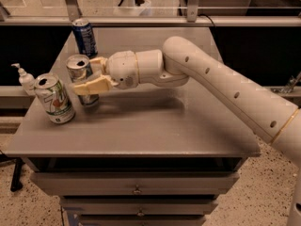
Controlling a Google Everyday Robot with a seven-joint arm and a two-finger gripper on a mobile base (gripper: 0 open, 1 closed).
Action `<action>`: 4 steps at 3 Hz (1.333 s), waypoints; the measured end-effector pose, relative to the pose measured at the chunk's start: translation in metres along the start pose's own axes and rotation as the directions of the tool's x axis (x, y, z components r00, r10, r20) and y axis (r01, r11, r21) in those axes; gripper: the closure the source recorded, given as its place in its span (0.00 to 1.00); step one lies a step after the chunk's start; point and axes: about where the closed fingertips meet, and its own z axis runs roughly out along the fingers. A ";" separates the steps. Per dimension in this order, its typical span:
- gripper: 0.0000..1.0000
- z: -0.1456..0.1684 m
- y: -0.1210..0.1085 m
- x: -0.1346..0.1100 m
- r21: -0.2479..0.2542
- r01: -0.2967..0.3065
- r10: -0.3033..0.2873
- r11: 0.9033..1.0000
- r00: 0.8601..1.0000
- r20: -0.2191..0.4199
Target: Move redbull can near 7up can
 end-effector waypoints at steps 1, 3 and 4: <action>0.35 0.006 0.004 0.003 -0.032 -0.009 0.009 0.999 1.000 0.000; 0.00 0.009 0.010 0.007 -0.063 -0.024 0.024 0.998 1.000 0.001; 0.00 0.008 0.011 0.008 -0.064 -0.026 0.026 0.998 1.000 0.000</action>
Offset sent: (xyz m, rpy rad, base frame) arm -0.0076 0.0039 -0.0105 -0.0107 0.0280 0.0630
